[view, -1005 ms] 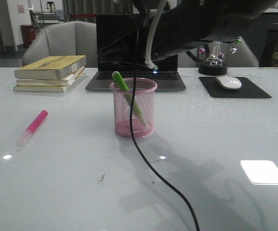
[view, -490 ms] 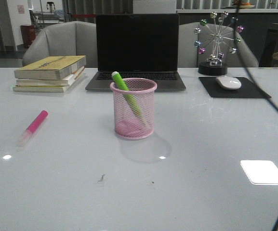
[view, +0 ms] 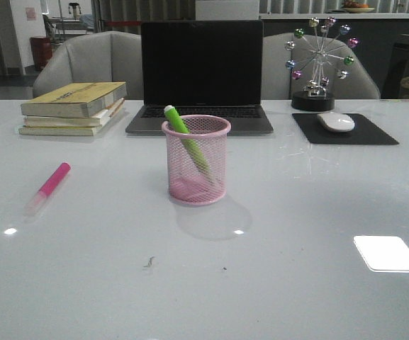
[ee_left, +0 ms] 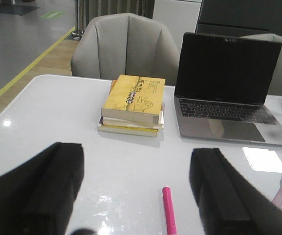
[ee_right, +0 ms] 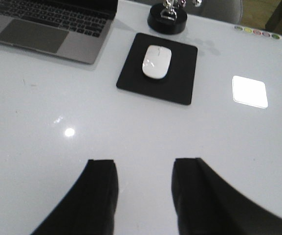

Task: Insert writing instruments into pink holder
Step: 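Withdraw the right gripper away from the holder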

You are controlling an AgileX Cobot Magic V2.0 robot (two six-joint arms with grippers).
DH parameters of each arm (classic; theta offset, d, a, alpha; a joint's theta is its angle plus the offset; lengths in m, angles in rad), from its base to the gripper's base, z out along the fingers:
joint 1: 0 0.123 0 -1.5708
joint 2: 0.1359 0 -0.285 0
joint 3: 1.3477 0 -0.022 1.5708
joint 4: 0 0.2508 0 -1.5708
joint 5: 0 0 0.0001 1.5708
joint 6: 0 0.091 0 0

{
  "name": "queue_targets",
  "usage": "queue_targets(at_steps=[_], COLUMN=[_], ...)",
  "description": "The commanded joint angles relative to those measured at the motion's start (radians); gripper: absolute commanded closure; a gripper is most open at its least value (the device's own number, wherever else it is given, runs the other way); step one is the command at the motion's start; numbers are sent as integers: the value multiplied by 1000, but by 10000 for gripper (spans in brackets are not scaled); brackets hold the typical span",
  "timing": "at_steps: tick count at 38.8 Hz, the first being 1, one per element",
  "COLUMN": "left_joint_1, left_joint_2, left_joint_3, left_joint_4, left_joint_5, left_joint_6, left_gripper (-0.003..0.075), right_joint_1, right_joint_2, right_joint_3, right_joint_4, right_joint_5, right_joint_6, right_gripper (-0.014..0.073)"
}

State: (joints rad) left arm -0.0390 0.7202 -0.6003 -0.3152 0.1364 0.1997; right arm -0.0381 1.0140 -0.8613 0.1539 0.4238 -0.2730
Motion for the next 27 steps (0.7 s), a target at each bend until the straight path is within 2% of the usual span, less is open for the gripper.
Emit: queue_targets(at_steps=[1, 9, 15, 27], left_joint_1=[-2, -2, -6, -82], left_joint_2=[0, 0, 11, 257], left_joint_3=[-38, -38, -53, -278], left_joint_4=[7, 11, 11, 24], left_joint_5=[-38, -35, -25, 124], left_joint_6=[-3, -3, -3, 27], left_gripper=[201, 201, 201, 201], right_joint_1=[-28, -68, -70, -70], right_joint_2=[-79, -168, -178, -177], right_joint_3=[45, 155, 169, 169], right_joint_4=[-6, -6, -6, -6], right_joint_5=[-68, -68, -63, -57], right_joint_6=[-11, -11, -11, -11], right_gripper=[199, 199, 199, 199])
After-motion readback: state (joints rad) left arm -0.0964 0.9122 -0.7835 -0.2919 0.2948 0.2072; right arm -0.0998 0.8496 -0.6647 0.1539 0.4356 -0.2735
